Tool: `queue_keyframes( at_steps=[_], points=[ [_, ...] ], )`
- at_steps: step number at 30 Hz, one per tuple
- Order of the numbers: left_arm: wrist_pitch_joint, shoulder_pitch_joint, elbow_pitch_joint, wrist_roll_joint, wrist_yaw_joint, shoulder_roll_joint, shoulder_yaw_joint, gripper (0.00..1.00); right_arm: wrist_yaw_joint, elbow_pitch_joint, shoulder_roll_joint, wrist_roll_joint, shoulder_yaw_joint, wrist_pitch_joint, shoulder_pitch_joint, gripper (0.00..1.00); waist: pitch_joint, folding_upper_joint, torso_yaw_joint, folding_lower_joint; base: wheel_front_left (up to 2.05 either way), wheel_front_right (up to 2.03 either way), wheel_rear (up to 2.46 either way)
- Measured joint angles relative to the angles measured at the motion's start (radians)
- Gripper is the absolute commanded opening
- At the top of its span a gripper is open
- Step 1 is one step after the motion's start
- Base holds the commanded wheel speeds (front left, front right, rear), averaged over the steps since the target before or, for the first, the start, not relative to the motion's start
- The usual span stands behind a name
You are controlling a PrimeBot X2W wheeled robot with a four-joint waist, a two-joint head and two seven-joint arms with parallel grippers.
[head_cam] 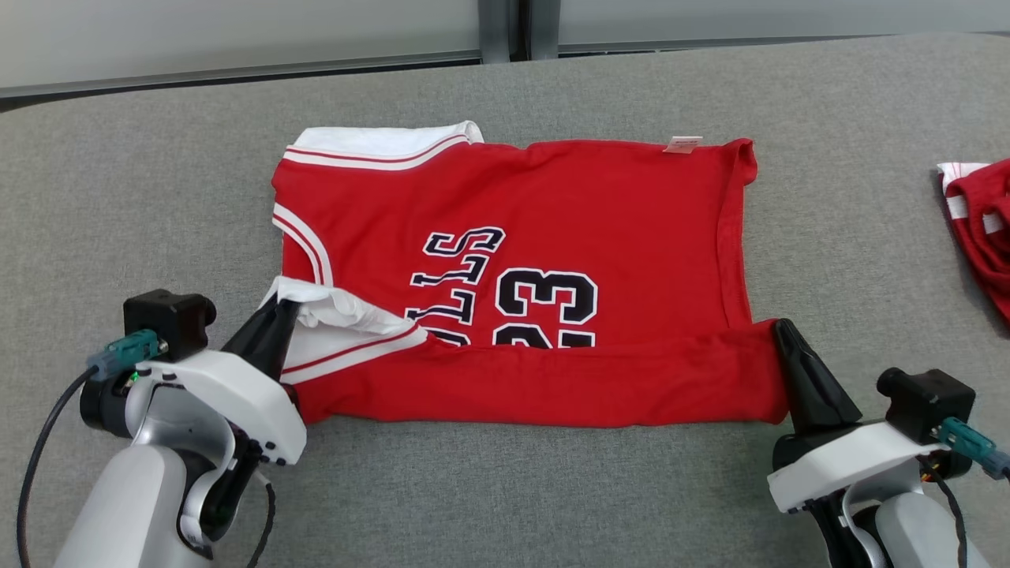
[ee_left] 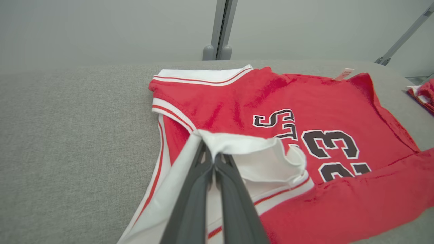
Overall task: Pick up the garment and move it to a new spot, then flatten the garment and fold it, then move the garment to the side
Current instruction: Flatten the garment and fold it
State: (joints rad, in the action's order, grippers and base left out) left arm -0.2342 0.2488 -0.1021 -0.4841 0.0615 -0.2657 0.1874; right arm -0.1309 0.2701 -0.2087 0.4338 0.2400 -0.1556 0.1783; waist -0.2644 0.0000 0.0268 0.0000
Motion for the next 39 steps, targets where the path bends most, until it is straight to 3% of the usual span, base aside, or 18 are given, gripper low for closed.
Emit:
queue_keyframes(
  at_steps=[2,3,4,5,9,17,29,39],
  points=[
    [0.021,0.037,-0.043,0.001,0.008,0.007,0.008,1.0,0.0,0.029,-0.002,0.007,0.019,0.0,0.025,0.0,-0.01,0.0,-0.003,0.0,0.0,0.0,0.0],
    [0.039,0.056,-0.064,0.004,0.014,0.01,0.011,1.0,0.0,0.041,-0.004,0.007,0.025,-0.004,0.037,0.2,-0.016,0.0,-0.005,0.0,0.0,0.0,0.0],
    [0.062,0.069,-0.084,0.004,0.017,0.017,0.01,1.0,0.0,0.05,-0.006,0.007,0.031,-0.013,0.046,0.47,-0.021,0.0,-0.006,0.0,0.0,0.0,0.0],
    [0.085,0.079,-0.102,0.003,0.018,0.026,0.01,1.0,0.0,0.056,-0.005,0.007,0.035,-0.018,0.054,1.0,-0.025,0.0,-0.008,0.0,0.0,0.0,0.0],
    [0.215,0.082,-0.148,0.01,0.01,0.049,-0.011,1.0,0.0,0.039,-0.009,-0.011,0.029,-0.065,0.059,1.0,-0.029,0.0,-0.008,0.0,0.0,0.0,0.0],
    [0.455,-0.004,-0.118,0.057,-0.066,0.079,-0.069,1.0,0.0,-0.116,0.005,-0.143,-0.079,-0.1,0.002,1.0,0.003,0.0001,-0.007,0.0,0.0,0.0,0.0],
    [0.481,-0.25,0.047,0.14,-0.151,0.076,-0.083,1.0,0.0,-0.256,0.057,-0.206,-0.141,-0.016,-0.204,1.0,0.101,0.0,0.002,0.0,0.0,0.0,0.0],
    [0.44,-0.287,0.071,0.14,-0.159,0.066,-0.064,1.0,0.0,-0.281,0.066,-0.206,-0.13,0.013,-0.229,1.0,0.118,0.0,0.014,0.0,0.0,0.0,0.0]
  ],
)
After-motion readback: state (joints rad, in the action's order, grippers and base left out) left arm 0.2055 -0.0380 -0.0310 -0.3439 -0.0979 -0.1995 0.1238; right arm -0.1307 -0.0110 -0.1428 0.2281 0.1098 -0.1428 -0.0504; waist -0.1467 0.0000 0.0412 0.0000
